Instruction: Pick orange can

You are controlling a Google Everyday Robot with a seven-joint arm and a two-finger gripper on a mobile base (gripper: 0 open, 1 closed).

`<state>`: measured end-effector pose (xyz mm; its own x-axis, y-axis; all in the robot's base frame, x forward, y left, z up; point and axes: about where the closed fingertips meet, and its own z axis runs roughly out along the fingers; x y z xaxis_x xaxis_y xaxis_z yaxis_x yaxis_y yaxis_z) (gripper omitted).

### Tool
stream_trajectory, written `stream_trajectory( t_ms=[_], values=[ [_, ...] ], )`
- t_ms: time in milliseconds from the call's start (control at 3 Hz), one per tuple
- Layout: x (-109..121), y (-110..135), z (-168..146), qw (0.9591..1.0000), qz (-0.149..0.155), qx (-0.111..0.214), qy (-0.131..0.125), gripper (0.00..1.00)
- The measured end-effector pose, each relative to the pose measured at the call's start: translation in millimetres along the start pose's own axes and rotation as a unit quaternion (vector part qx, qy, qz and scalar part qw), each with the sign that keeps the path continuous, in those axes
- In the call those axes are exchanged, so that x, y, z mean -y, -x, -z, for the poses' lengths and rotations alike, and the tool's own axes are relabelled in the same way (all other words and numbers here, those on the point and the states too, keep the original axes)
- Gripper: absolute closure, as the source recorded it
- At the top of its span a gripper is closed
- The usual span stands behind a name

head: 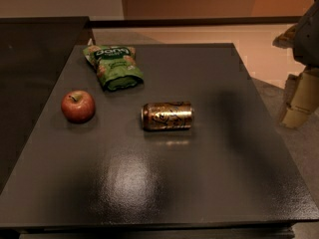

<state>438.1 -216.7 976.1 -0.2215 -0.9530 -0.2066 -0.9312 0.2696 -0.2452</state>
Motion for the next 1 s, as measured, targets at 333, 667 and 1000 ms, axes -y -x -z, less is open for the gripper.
stream_trajectory(
  t_ms=[333, 667, 1000],
  values=[
    [0, 0, 0, 1.0000, 0.000, 0.000, 0.000, 0.00],
    [-1, 5, 1, 1.0000, 0.008, 0.002, 0.003, 0.00],
    [-8, 34, -16, 0.9985, 0.050, 0.010, 0.022, 0.00]
  ],
)
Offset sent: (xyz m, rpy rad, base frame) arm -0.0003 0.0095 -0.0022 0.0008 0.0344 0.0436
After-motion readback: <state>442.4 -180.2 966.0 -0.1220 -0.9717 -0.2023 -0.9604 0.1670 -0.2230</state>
